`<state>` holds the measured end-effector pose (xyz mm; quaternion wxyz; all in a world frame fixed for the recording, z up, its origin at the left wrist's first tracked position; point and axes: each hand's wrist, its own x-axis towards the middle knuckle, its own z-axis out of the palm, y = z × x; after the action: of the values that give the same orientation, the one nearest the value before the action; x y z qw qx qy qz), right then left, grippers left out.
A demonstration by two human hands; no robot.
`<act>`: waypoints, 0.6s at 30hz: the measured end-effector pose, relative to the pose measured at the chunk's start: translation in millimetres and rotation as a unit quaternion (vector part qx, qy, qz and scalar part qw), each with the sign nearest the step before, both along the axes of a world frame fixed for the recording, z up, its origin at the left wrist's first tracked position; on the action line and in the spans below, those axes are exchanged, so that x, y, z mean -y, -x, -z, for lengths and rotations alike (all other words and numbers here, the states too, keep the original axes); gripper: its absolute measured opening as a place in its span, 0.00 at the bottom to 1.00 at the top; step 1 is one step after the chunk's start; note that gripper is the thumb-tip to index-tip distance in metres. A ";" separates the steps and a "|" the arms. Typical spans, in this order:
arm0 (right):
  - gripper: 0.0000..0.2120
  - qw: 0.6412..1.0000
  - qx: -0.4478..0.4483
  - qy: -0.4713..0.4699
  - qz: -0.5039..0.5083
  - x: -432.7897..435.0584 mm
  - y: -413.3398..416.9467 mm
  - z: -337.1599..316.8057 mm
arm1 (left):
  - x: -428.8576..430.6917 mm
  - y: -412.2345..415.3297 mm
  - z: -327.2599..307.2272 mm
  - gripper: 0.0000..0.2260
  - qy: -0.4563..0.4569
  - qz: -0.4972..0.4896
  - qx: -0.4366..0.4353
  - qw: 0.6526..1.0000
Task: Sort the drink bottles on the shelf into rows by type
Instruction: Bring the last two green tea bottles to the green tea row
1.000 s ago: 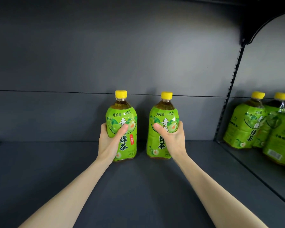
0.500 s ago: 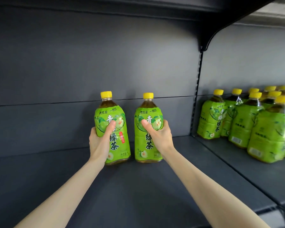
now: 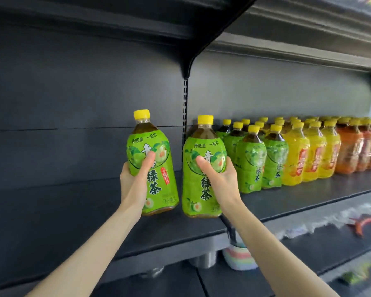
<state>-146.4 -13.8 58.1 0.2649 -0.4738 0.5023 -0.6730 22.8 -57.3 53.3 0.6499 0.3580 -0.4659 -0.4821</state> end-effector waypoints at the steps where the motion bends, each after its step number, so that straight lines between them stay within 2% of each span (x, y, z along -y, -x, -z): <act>1: 0.18 1.000 0.001 -0.005 -0.003 -13.4 18.4 1.0 | -10.8 17.7 2.7 0.27 -0.010 0.005 -0.007 1.000; 2: 0.18 1.000 -0.001 -0.011 -0.006 -25.7 37.1 3.1 | -21.0 34.9 6.2 0.30 -0.017 0.009 -0.009 1.000; 3: 0.23 1.000 -0.003 -0.012 -0.006 -36.4 53.8 5.2 | -30.4 51.1 10.1 0.31 -0.020 0.010 -0.008 1.000; 5: 0.45 1.000 -0.004 -0.015 -0.004 -50.1 82.8 8.8 | -45.0 80.3 16.4 0.29 -0.024 0.012 0.003 1.000; 7: 0.52 1.000 0.001 -0.024 0.012 -57.9 107.2 9.9 | -54.3 105.8 18.6 0.26 -0.033 0.013 0.017 0.999; 10: 0.52 1.000 0.007 -0.021 0.007 -61.1 137.9 8.0 | -53.9 136.1 15.6 0.25 -0.032 0.009 0.043 0.999; 14: 0.47 1.000 0.019 -0.012 0.000 -55.8 164.9 8.0 | -36.7 163.3 15.5 0.32 -0.027 0.009 0.075 0.997; 18: 0.43 1.000 0.009 -0.007 -0.005 -38.2 181.0 11.0 | -7.1 179.8 22.4 0.28 -0.036 0.003 0.091 0.995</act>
<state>-327.3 24.4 47.1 0.2757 -0.4684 0.5026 -0.6722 -157.0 -50.2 30.9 0.5904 0.4221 -0.5066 -0.4654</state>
